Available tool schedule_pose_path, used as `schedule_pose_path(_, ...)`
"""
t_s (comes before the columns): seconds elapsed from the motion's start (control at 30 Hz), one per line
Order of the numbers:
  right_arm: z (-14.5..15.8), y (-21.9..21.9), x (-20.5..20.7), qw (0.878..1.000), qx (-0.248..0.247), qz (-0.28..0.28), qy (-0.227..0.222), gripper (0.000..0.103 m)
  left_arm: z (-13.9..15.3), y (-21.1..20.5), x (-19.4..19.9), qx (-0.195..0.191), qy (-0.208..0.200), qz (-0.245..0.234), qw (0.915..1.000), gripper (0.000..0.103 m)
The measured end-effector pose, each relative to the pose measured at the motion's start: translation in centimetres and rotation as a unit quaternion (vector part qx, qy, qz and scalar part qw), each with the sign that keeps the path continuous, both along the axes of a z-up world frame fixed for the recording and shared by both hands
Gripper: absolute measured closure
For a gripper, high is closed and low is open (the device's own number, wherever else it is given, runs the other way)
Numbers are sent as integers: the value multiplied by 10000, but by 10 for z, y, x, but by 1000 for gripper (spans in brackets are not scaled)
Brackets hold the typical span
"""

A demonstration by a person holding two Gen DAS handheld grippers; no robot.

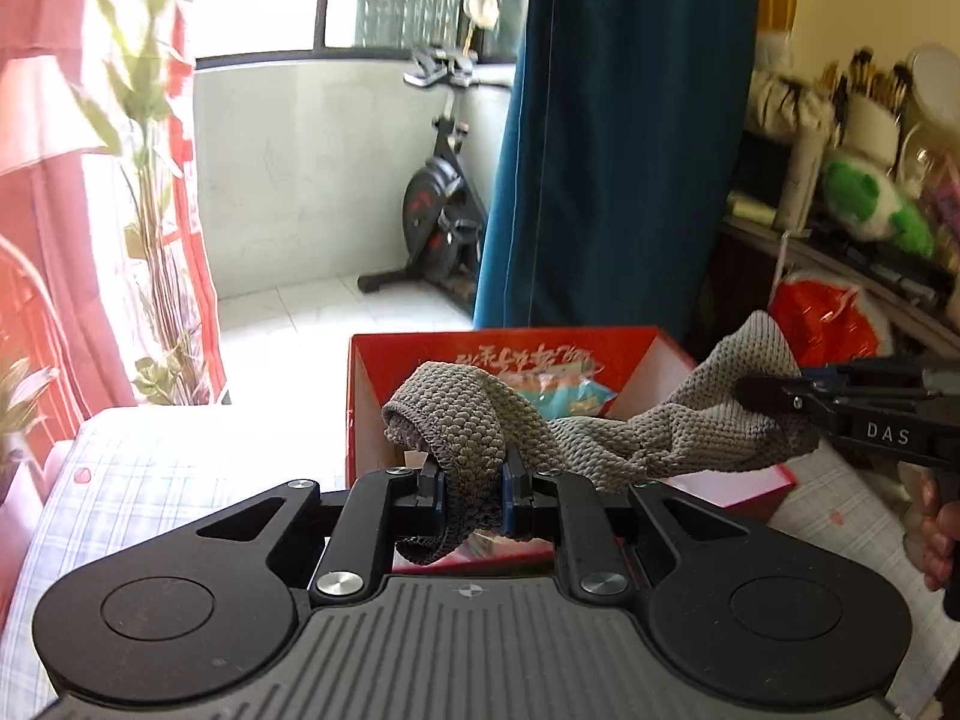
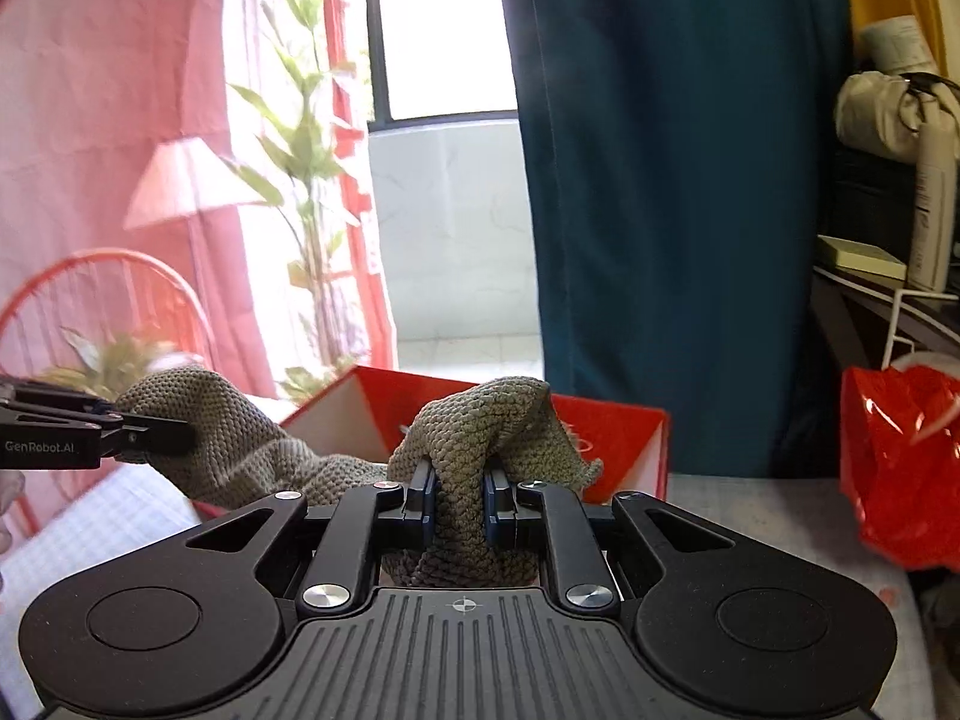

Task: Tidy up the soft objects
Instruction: 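Carry the grey cloth with both grippers over the red box and lower it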

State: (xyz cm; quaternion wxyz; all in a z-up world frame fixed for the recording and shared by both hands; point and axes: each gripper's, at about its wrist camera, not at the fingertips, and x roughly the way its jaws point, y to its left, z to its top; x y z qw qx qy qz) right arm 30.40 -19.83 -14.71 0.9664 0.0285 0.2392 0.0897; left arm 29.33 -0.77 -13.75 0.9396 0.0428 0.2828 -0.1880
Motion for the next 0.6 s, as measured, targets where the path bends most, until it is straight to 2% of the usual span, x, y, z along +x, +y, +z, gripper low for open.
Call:
schedule_pose_path(0.13, -20, 4, 33, 9991, -103, -18, 409, 89, -21, -19, 26, 117, 397, -84, 9991, 86)
schedule_pose_path(0.3, -51, 13, 57, 9957, -246, -36, 893, 89, -44, -36, 48, 333, 650, -138, 9972, 86)
schedule_pose_path(0.6, -91, 21, 85, 9857, -276, 99, 1661, 90, -68, -31, 88, 377, 1159, -72, 9925, 86)
